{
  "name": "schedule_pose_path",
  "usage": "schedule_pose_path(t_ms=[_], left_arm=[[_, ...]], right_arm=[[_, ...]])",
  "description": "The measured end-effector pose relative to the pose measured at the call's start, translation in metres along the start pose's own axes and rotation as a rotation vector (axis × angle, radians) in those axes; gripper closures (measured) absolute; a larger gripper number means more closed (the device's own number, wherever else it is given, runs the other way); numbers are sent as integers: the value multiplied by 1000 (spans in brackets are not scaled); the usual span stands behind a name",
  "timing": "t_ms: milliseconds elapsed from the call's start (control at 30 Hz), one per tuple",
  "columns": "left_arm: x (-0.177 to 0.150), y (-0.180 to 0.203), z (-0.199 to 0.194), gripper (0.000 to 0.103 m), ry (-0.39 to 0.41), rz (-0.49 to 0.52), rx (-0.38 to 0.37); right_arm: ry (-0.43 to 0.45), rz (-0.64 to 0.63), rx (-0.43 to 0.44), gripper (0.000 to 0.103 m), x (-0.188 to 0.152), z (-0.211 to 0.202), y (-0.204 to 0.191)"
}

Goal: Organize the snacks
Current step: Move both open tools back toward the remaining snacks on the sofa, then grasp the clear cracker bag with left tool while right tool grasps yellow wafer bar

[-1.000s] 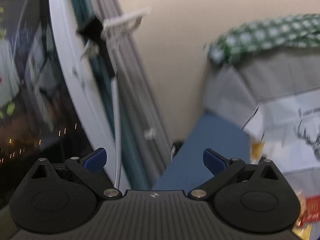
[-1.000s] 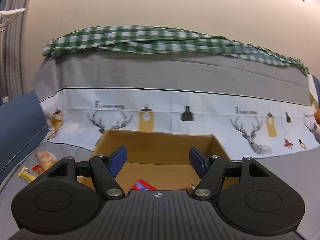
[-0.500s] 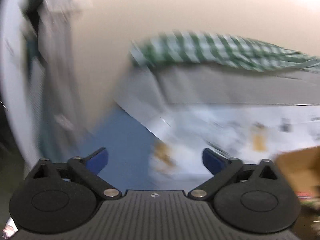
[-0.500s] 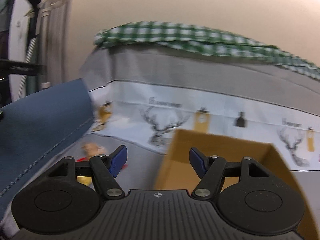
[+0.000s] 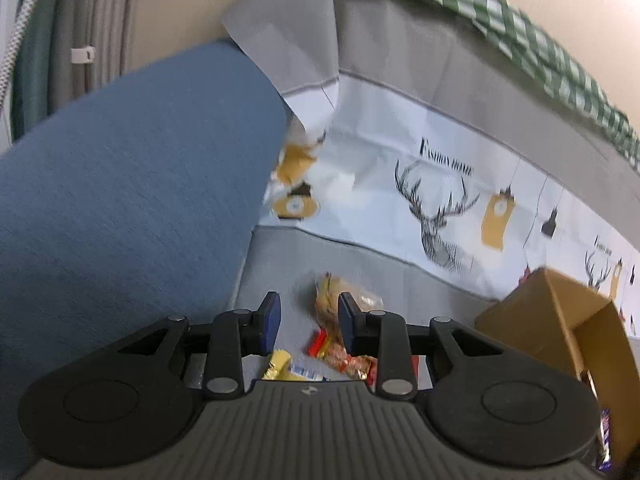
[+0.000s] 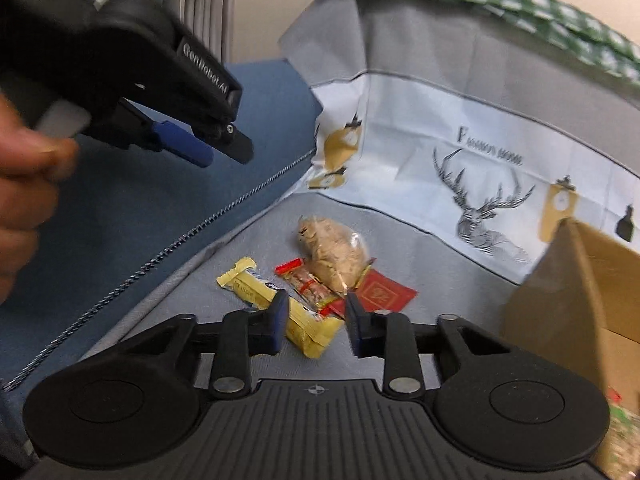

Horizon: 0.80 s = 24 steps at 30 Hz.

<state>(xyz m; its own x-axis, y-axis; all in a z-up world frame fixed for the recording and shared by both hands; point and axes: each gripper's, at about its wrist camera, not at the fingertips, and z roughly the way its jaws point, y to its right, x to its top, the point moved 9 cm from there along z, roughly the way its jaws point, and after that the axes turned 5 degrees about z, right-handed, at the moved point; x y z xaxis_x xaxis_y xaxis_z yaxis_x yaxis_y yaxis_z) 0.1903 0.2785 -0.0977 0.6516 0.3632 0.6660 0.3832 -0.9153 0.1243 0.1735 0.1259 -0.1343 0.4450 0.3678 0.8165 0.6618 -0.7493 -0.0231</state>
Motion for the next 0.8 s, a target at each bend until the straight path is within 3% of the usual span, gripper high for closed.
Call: schedule_pose_path(t_ms=[67,200,367,433,500,633,800], left_arm=[[-1,0,4,69,-6,10,4],[-2,3,15,68,-21,-5,-2],[-1,3,19,67,-23,-7,-2],[-2,2,19,66,-29,-18,-1],[-3,0,18,64,-33,-33,-10],[-7,-1,17,62,-44,-37,-22],[-15,0,18,62,-74,-48,-46]], right_arm=[[-17,-25,0,43,-2,17,-7],[-48,-88,-4,37,-6,48,-18],[-112,-124,15,38,-15,69,-25],[-142,-136,29,48,-21,71,-27],[-161,-141,62,84,-26,69,-31],[-176,-176,83,89,-35,52,-36],[-216,-88,66,89,-45,13,-24]])
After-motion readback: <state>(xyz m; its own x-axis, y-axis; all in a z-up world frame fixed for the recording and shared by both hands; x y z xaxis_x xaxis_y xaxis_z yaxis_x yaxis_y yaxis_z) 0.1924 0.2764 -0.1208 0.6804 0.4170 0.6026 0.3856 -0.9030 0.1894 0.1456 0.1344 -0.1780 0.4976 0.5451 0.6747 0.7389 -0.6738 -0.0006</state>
